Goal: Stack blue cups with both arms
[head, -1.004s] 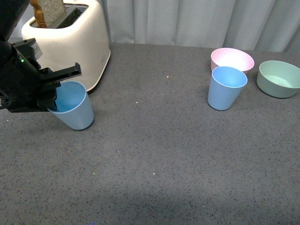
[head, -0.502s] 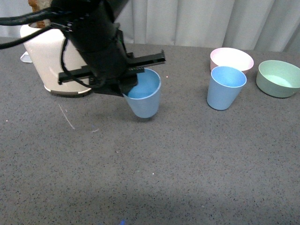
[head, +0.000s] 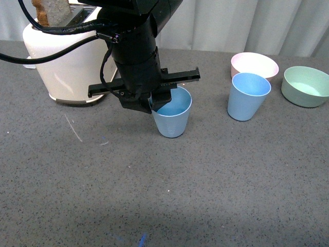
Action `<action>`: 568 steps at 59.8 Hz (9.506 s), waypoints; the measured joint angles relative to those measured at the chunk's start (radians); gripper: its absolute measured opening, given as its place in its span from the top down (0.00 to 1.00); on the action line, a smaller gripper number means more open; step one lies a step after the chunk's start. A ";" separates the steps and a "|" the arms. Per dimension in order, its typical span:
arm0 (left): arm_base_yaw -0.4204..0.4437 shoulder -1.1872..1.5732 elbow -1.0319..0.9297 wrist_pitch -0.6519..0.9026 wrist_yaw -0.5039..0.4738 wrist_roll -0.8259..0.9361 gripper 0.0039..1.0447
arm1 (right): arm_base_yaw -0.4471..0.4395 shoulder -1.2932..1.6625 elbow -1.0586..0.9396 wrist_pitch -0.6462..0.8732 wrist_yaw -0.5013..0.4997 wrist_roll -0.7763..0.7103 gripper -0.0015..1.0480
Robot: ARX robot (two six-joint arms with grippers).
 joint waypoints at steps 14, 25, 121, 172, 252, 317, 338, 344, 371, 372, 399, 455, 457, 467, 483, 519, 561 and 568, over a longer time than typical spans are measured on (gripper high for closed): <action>-0.001 -0.014 0.004 0.035 -0.007 0.001 0.54 | 0.000 0.000 0.000 0.000 0.000 0.000 0.09; 0.006 -0.093 -0.031 0.063 -0.010 0.003 0.26 | 0.000 0.000 0.000 0.000 0.000 0.000 0.09; 0.451 -1.455 -1.571 1.296 0.053 0.532 0.97 | 0.000 0.000 0.000 0.000 0.000 0.000 0.09; 0.451 -1.968 -1.577 0.825 0.053 0.532 0.97 | 0.000 0.000 0.000 0.000 0.000 0.000 0.09; 0.451 -2.266 -1.577 0.521 0.053 0.534 0.06 | -0.041 0.381 0.071 0.126 -0.005 -0.230 0.09; 0.451 -2.266 -1.577 0.521 0.053 0.534 0.06 | 0.097 2.119 1.339 -0.241 -0.032 0.314 0.10; 0.451 -2.266 -1.577 0.521 0.053 0.534 0.06 | 0.101 2.182 1.350 -0.251 -0.015 0.341 0.61; 0.451 -2.266 -1.577 0.521 0.053 0.534 0.06 | 0.100 2.183 1.350 -0.250 -0.012 0.344 0.75; 0.451 -2.266 -1.577 0.521 0.053 0.534 0.06 | 0.101 2.102 1.349 -0.245 -0.179 0.352 0.99; 0.451 -2.266 -1.577 0.521 0.053 0.534 0.06 | 0.102 2.095 1.349 -0.246 -0.185 0.350 0.99; 0.451 -2.266 -1.577 0.521 0.053 0.534 0.06 | 0.301 1.971 1.384 -0.286 -0.328 0.341 0.99; 0.451 -2.266 -1.577 0.521 0.053 0.534 0.06 | 0.340 2.010 1.385 -0.388 -0.237 0.309 0.99; 0.451 -2.266 -1.577 0.521 0.053 0.534 0.06 | 0.340 2.010 1.385 -0.388 -0.237 0.308 0.94; 0.451 -2.266 -1.577 0.521 0.053 0.534 0.06 | 0.336 2.005 1.383 -0.333 -0.232 0.303 0.61; 0.451 -2.266 -1.577 0.521 0.053 0.534 0.06 | 0.335 1.951 1.340 -0.207 -0.141 0.263 0.22; 0.451 -2.266 -1.577 0.521 0.052 0.534 0.06 | 0.166 1.496 0.340 1.147 0.158 -0.001 0.99; 0.451 -2.267 -1.577 0.521 0.053 0.534 0.06 | 0.003 0.956 0.047 0.892 0.006 0.000 0.99; 0.451 -2.267 -1.577 0.521 0.052 0.535 0.06 | 0.003 0.850 0.026 0.807 0.003 0.000 0.99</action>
